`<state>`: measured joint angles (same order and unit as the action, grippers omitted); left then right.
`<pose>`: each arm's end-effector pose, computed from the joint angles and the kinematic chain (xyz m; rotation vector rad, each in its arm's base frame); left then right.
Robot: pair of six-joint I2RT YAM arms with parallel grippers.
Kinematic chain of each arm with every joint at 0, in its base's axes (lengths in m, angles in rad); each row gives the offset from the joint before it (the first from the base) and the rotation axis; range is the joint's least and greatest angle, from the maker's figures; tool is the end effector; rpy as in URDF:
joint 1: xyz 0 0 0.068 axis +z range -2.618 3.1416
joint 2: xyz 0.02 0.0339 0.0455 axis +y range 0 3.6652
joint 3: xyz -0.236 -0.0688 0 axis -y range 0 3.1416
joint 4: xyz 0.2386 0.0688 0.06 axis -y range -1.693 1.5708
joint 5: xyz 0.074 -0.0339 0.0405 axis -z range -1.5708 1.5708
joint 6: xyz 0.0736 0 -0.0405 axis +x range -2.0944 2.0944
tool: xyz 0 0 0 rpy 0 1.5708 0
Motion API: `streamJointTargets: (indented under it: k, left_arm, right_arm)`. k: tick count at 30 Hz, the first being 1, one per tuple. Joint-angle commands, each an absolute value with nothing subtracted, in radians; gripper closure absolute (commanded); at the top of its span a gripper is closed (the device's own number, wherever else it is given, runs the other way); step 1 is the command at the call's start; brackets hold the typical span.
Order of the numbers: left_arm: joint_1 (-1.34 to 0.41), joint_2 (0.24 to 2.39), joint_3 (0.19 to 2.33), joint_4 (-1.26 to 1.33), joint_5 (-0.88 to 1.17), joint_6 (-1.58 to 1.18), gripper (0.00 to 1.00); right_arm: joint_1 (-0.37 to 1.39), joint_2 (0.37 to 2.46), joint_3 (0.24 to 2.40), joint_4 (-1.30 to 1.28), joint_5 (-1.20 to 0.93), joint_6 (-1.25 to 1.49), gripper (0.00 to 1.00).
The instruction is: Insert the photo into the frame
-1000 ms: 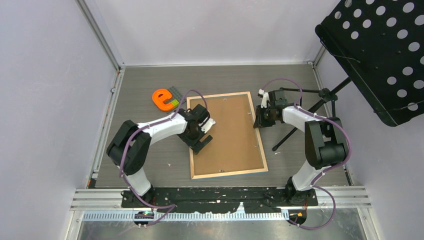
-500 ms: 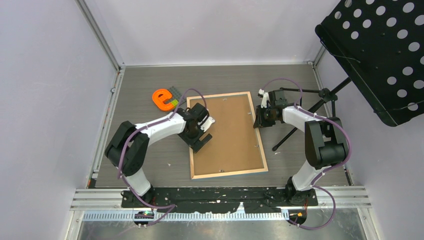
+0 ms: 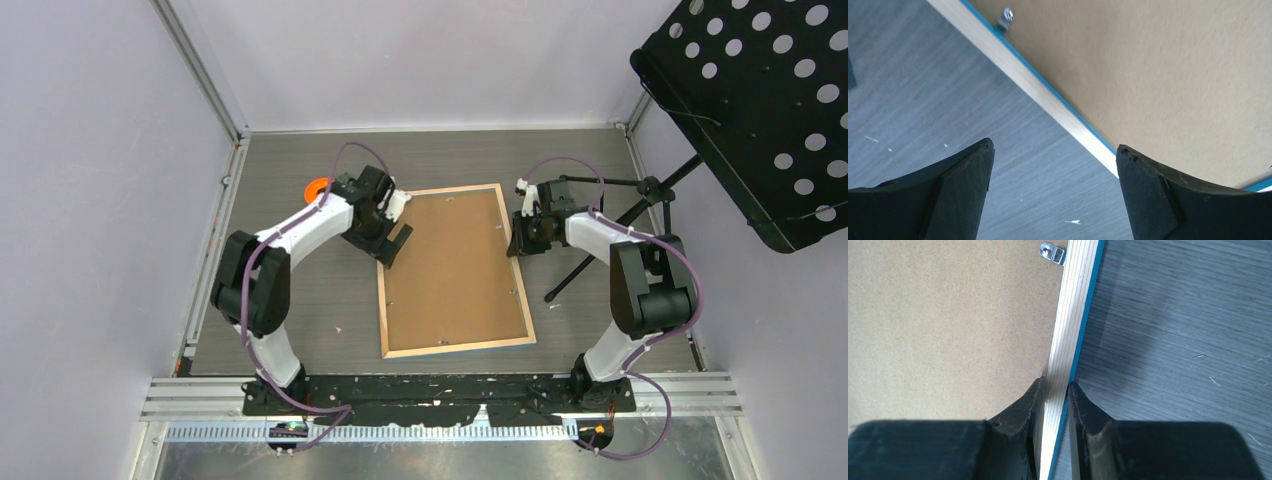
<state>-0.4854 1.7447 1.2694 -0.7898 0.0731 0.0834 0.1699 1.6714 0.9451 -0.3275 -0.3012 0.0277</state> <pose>0.3025 -0.1656 0.1495 0.8152 2.7315 -0.1898 0.3248 0.0779 0.1093 -0.2910 2.6057 0.4639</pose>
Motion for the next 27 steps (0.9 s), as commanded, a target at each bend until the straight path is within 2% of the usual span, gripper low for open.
streamJointTargets:
  k: [1,7,14,27]
  left_arm:
    - [-0.486,1.808,1.375,-0.843,0.108,0.089,0.10]
    - [-0.467,1.856,1.447,-0.870,0.117,0.062,0.13]
    - [-0.422,1.803,1.410,-0.870,0.142,0.072,0.12]
    - [-0.266,1.673,1.386,-0.903,0.181,0.126,0.07]
  right_arm:
    - [0.171,1.597,0.934,-0.346,-0.344,0.006,0.94]
    - [0.171,1.573,0.926,-0.357,-0.360,-0.016,0.94]
    - [0.170,1.634,0.992,-0.388,-0.323,-0.034,0.94]
    - [0.193,1.832,1.270,-0.538,-0.278,-0.118,0.94]
